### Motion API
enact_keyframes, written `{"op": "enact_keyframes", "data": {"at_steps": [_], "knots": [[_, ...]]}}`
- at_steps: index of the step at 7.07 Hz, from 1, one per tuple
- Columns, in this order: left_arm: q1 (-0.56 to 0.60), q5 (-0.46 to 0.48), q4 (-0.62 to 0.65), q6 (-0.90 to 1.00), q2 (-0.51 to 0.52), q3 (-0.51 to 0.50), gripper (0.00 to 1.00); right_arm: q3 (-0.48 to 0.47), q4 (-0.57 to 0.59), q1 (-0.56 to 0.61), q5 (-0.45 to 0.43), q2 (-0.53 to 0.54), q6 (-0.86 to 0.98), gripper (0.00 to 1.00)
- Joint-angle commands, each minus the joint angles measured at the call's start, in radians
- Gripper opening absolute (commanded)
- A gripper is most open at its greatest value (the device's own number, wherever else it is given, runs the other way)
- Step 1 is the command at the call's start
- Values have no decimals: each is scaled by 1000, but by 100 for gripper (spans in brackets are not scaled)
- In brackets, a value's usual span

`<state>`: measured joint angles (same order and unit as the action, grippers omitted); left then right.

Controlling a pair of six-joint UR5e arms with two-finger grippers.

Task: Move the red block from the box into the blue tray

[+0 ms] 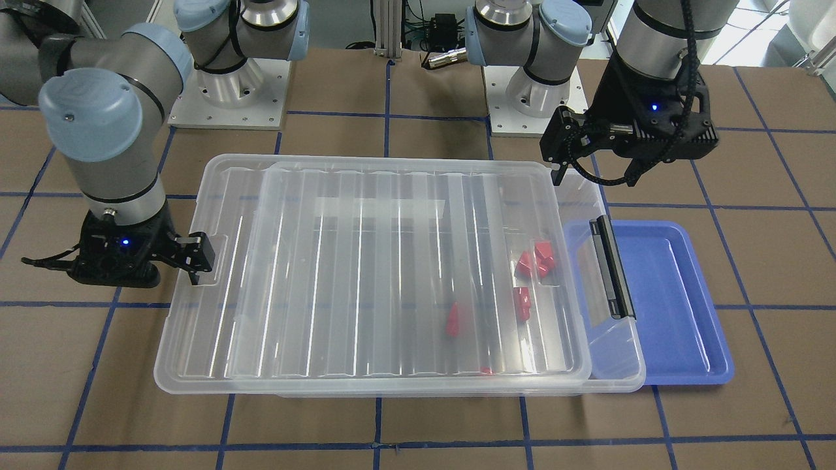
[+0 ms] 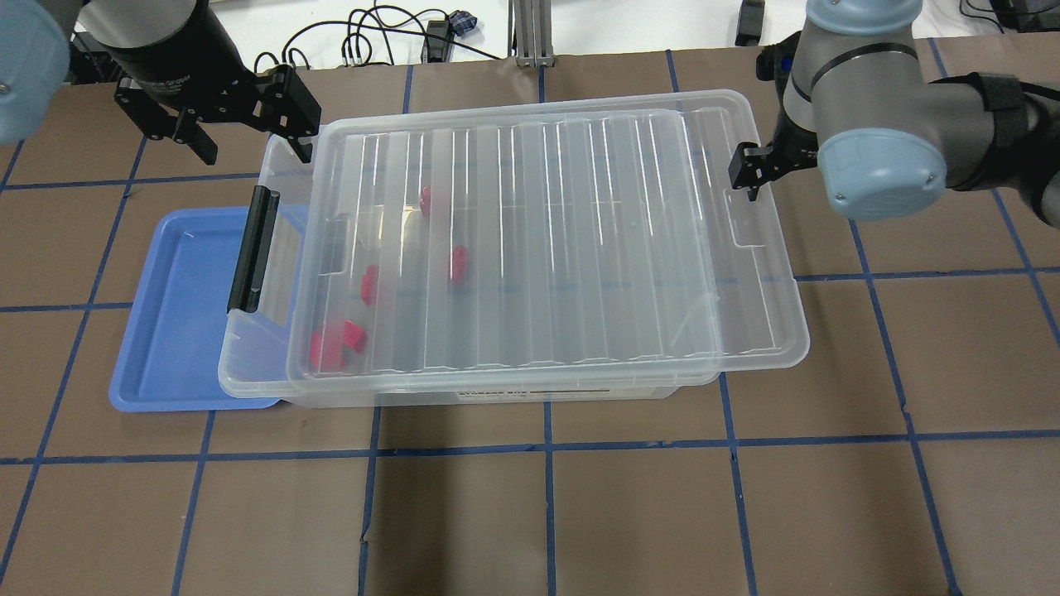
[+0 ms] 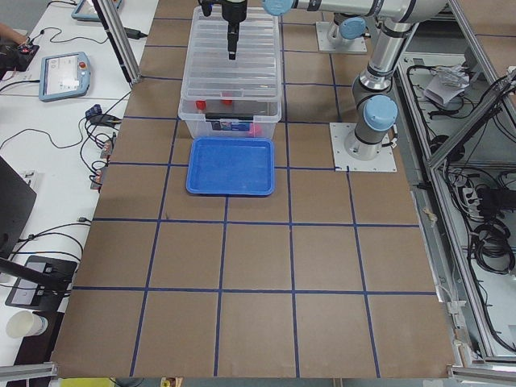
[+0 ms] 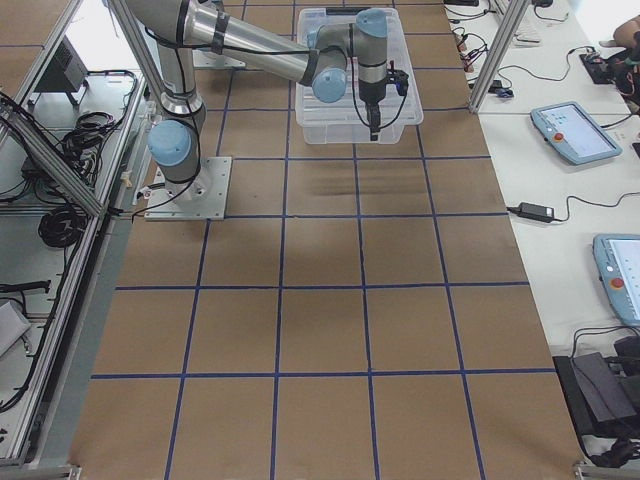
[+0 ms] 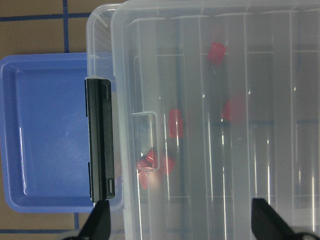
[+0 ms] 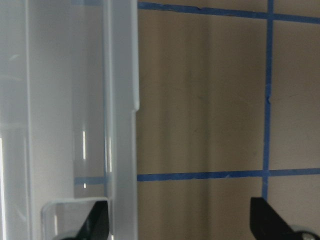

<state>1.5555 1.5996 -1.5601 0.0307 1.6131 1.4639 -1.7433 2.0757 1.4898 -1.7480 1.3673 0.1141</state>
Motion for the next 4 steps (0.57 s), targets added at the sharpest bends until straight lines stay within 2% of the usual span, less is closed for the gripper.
{"op": "enact_keyframes", "data": {"at_steps": [1, 4], "knots": [[0, -3, 0, 0, 1, 0, 100, 2, -17, -112, -7, 3, 39, 100], [0, -1, 0, -2, -1, 1, 100, 7, -54, -183, -8, 9, 45, 100]]}}
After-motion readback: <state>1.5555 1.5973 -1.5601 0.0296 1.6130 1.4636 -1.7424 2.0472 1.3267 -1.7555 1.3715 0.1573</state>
